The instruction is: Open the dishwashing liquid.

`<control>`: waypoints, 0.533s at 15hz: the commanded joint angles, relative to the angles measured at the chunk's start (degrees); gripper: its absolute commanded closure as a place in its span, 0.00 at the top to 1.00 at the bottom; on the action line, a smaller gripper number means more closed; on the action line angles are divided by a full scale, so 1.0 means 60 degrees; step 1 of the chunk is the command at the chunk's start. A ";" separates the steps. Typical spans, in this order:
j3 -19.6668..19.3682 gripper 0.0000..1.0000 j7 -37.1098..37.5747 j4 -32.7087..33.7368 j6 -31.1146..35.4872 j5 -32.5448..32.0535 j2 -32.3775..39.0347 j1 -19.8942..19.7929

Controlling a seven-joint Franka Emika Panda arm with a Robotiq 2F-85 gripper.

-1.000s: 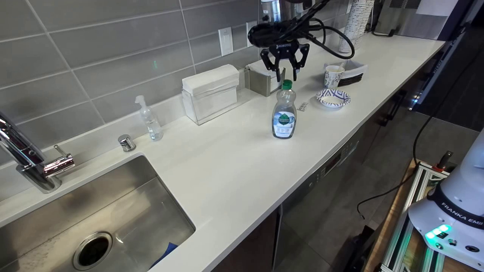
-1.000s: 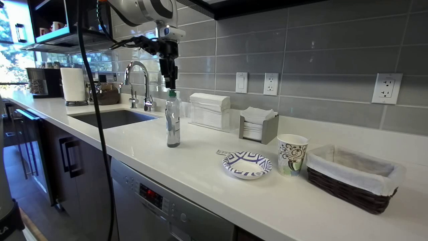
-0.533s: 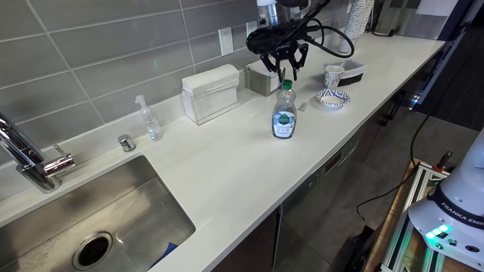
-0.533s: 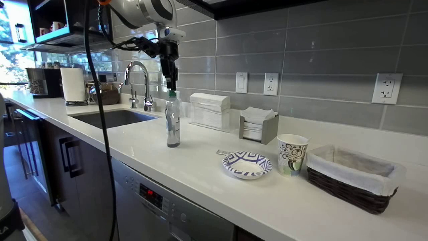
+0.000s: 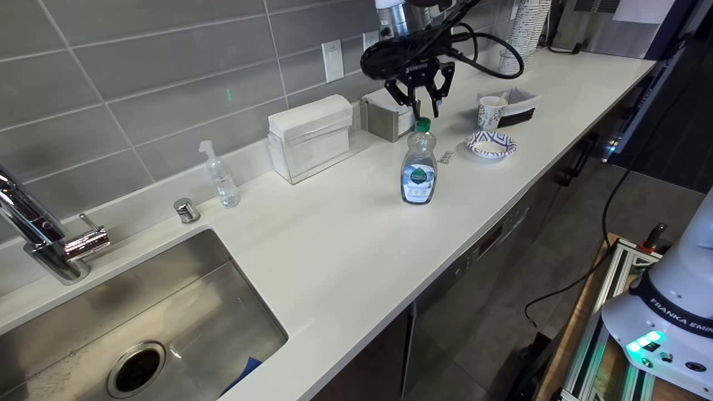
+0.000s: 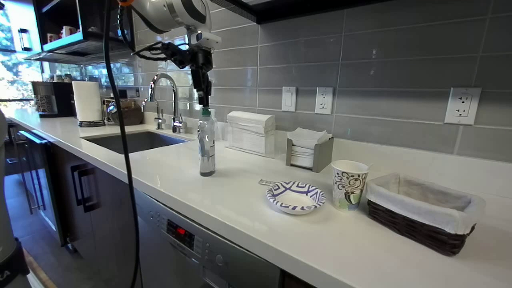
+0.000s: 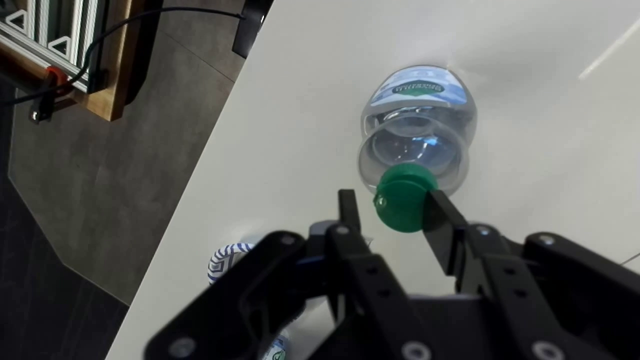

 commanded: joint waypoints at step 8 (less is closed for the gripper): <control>-0.0030 0.35 -0.0288 0.0372 -0.0048 -0.0306 0.0380 0.0171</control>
